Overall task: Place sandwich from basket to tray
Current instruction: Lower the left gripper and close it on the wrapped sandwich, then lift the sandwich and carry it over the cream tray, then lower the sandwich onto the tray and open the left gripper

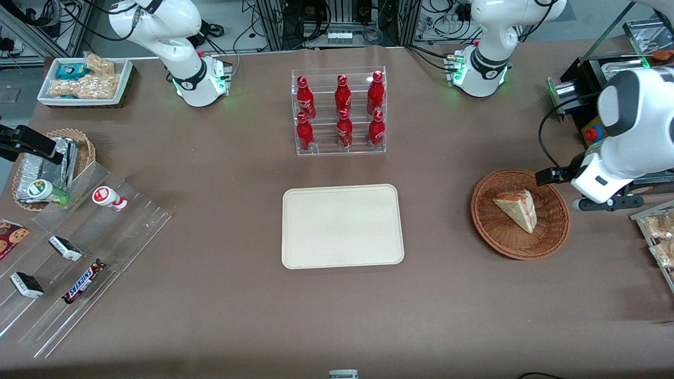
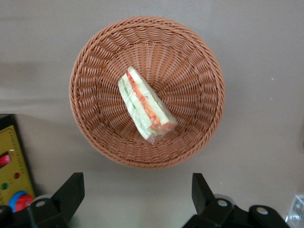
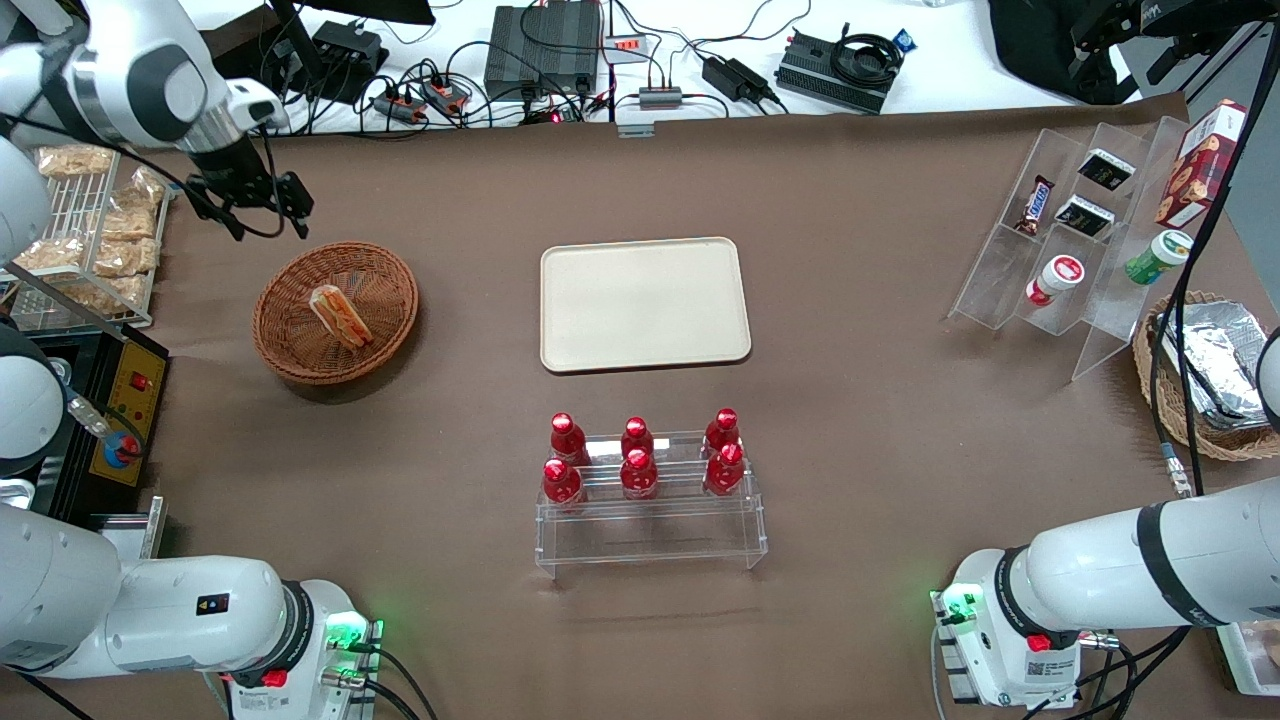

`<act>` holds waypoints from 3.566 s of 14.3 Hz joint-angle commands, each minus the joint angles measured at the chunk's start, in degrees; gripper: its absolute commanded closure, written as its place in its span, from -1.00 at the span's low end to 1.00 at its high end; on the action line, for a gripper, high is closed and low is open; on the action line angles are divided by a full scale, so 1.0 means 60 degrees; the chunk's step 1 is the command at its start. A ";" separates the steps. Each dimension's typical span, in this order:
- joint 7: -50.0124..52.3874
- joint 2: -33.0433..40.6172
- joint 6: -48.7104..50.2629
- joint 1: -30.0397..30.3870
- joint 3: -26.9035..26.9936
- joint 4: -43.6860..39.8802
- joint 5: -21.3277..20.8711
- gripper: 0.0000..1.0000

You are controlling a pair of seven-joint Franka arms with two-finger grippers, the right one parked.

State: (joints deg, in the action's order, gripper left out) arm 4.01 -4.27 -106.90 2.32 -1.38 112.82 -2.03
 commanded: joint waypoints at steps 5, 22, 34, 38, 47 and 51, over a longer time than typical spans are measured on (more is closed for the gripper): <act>0.3105 0.0054 -0.2143 0.0141 0.0039 0.1614 -0.0115 -1.00; 0.7814 -0.1119 -0.4949 0.0097 0.0010 0.2732 -0.0042 0.91; 0.7664 -0.2347 -0.2266 -0.3546 -0.0224 -0.0886 0.0134 0.90; 0.7887 -0.3751 -0.2485 -0.5129 -0.0224 -0.2451 0.0119 0.84; 0.7843 -0.6713 -0.3643 -0.6363 -0.1190 -0.5603 0.0119 0.84; 0.7916 -0.7021 -0.3687 -0.6568 -0.1191 -0.5781 0.0046 0.82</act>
State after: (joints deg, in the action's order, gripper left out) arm 50.99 -44.75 -129.94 -36.37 -8.93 80.67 -1.59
